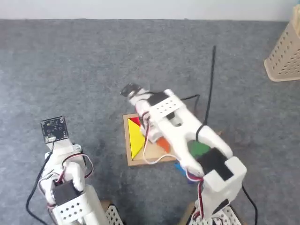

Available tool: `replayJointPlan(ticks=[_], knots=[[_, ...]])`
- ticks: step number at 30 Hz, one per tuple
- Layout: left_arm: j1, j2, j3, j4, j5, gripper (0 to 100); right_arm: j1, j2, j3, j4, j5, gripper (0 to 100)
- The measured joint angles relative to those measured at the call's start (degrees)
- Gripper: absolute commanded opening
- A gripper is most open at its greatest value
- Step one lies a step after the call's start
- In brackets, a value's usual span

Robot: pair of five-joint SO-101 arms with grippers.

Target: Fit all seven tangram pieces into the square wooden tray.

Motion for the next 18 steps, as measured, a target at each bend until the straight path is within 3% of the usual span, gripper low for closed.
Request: replayJointPlan(ticks=[11, 18], knots=[[0.0, 0.0, 0.0, 0.0, 0.0, 1, -8.4, -13.0, 15.4, -7.7, 18.5, 1.0], [0.0, 0.0, 0.0, 0.0, 0.0, 1, -10.1, -13.0, 15.5, -11.3, 20.6, 2.4]])
